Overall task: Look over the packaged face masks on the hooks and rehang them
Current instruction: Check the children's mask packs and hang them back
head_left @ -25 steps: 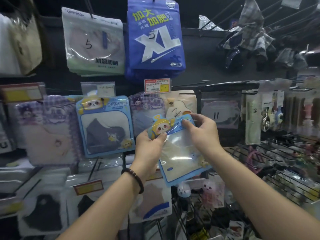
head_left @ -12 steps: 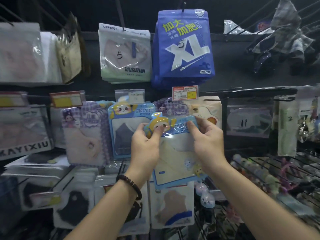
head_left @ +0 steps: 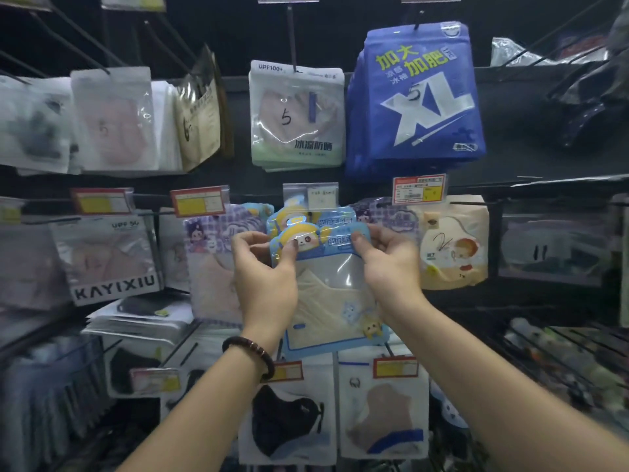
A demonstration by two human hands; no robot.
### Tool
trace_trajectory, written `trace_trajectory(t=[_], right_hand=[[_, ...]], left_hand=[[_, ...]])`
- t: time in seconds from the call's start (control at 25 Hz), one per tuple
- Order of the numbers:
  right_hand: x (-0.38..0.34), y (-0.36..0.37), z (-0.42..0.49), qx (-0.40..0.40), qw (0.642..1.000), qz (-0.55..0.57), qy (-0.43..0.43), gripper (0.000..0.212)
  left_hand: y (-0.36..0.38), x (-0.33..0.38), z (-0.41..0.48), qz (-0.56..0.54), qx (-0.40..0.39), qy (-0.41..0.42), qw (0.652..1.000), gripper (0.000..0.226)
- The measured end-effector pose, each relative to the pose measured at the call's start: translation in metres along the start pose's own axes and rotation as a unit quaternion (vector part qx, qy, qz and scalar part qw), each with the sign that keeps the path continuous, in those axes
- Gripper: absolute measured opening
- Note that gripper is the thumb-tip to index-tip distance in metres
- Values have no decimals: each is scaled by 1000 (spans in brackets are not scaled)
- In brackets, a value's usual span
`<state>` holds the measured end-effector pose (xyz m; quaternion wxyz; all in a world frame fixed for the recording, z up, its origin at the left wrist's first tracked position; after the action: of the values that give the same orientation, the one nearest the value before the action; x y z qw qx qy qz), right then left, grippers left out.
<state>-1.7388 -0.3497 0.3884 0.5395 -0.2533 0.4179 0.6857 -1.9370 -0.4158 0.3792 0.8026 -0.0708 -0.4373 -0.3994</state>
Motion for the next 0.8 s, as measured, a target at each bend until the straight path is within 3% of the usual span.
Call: trace_trajectory(t=[0.2,0.48,0.68,0.8], right_hand=[[-3,22,11,4,1000,-6,-19,12],[-8,30,27,45,999,24,0,7],[5,25,35,88,995,-42,14,16],[4,25,36,85,995,-53,13,6]], left_hand=[[-10,13,18,44,-37,67,996,9],[-6,31,25,112,-34,144,983,26],[-5,26,11,145,-37,171,974,39],[-5,26,5,147,-34,194,969,43]])
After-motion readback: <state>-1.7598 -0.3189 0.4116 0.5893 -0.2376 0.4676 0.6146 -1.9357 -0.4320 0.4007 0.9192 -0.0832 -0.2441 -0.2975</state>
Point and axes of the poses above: each hand's wrist, its own z-axis towards the middle knuckle, its own y-axis out of the palm, x = y × z, the point moved 6 cm from there along z, towards the middle knuckle, and after that the axes turned 1 degree about -y, right-handed, at the moved point
